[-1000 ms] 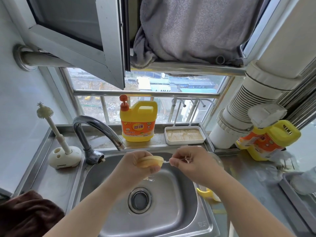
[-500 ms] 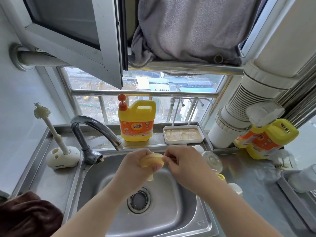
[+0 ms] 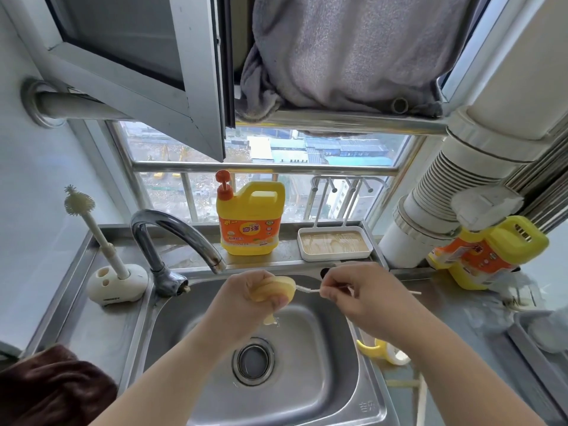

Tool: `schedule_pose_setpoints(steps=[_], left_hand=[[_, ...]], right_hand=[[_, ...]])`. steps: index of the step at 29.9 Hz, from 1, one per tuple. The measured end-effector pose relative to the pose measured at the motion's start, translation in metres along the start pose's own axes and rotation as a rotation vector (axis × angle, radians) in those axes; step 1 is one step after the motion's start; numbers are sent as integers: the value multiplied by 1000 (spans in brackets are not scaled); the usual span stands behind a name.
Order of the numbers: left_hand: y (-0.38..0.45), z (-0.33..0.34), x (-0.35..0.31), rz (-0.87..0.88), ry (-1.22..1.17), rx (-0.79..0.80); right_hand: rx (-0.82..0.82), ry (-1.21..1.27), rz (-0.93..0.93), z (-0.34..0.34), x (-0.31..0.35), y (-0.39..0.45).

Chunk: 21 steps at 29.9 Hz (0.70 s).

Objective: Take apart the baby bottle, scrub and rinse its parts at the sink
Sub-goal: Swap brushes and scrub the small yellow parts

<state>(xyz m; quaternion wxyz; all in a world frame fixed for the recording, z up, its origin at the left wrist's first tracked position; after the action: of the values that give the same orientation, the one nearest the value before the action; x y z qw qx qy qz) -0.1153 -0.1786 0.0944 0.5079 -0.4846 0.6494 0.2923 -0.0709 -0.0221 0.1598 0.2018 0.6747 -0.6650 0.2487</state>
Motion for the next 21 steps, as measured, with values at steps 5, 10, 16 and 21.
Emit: schedule_pose_setpoints(steps=[5,10,16,21], left_hand=[[0,9,-7,32,47,109],[-4,19,-18,83,32,192],[-1,11,-20,126,68,150],[3,6,-18,133,90,120]], right_hand=[[-22,-36,-85,-4,14,4],[7,-104,-121,5,32,11],[29,-72,-22,2,13,15],[5,-51,-69,7,22,15]])
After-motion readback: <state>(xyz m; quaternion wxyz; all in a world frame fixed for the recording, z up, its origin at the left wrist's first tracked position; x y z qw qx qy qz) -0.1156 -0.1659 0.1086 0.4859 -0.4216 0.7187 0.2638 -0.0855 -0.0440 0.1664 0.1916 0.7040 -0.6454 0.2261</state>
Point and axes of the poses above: each hand's wrist, its own y-axis towards the middle knuckle, its own z-axis out of the palm, x = y × z, the point moved 9 cm from there along y, towards the middle knuckle, and after that the axes turned 6 degrees about y, right-handed, at the moved point
